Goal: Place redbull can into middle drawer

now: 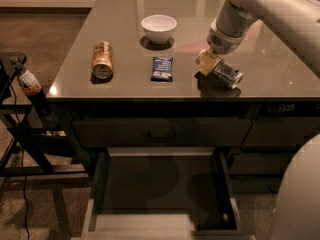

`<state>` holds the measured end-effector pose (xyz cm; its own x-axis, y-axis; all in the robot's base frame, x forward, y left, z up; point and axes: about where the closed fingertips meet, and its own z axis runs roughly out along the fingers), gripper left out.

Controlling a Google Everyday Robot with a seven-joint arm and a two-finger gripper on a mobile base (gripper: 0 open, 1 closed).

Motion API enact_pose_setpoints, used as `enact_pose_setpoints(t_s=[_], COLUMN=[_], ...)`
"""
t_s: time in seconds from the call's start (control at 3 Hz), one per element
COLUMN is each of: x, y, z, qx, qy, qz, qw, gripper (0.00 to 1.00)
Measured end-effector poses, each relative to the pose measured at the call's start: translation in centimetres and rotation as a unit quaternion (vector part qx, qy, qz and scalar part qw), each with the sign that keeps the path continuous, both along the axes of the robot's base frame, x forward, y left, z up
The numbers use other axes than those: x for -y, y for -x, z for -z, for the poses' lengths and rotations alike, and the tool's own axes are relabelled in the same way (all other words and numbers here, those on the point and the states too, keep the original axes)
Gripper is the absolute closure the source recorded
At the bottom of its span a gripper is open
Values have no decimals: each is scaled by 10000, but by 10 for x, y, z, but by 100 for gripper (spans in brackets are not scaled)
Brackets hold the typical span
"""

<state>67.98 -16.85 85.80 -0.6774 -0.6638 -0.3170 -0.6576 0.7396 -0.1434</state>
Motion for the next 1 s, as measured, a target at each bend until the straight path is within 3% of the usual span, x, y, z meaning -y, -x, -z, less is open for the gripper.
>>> enact_pose_setpoints(t_s=[0.33, 0.67, 1.0], x=[5, 11, 16], y=[22, 65, 139], z=[1, 4, 5], qx=[0, -88, -215], qy=[26, -62, -266], qz=[35, 134, 154], qw=[10000, 9999, 9993], gripper=[100, 100, 100])
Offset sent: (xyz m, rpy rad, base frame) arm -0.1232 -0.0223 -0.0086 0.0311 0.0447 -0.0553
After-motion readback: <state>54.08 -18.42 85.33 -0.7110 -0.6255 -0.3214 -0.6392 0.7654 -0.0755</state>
